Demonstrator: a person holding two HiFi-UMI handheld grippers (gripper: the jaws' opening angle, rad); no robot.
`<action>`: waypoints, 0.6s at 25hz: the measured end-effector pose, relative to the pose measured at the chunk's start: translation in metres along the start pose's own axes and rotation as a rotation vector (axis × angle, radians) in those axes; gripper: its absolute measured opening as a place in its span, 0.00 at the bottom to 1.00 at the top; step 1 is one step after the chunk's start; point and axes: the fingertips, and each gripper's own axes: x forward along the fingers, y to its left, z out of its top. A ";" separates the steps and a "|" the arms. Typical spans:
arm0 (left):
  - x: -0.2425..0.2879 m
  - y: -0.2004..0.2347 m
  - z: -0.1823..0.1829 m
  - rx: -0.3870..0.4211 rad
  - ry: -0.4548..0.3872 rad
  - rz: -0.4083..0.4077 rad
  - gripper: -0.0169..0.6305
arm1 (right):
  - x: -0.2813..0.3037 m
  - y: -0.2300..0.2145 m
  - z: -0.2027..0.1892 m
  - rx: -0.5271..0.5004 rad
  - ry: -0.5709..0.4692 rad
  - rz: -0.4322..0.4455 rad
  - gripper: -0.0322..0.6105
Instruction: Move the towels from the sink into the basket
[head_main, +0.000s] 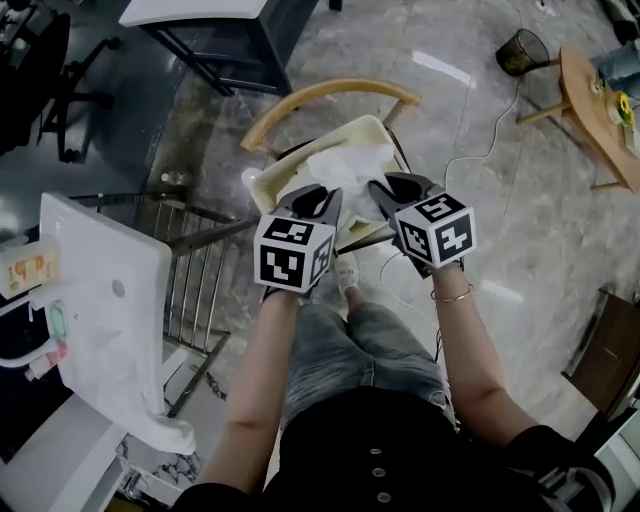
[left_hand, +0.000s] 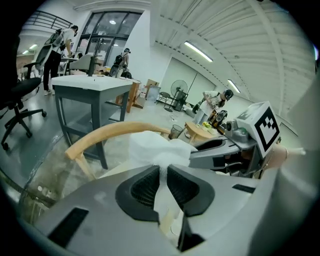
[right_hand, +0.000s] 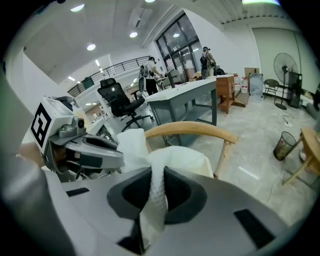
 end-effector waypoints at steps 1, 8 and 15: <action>0.007 0.001 -0.001 -0.001 0.007 -0.001 0.10 | 0.003 -0.007 -0.003 0.003 0.002 -0.014 0.13; 0.031 0.012 -0.011 -0.011 0.053 0.050 0.12 | 0.022 -0.045 -0.025 -0.013 0.048 -0.169 0.21; 0.024 0.015 -0.013 -0.026 0.043 0.068 0.12 | 0.012 -0.046 -0.018 -0.005 0.025 -0.187 0.38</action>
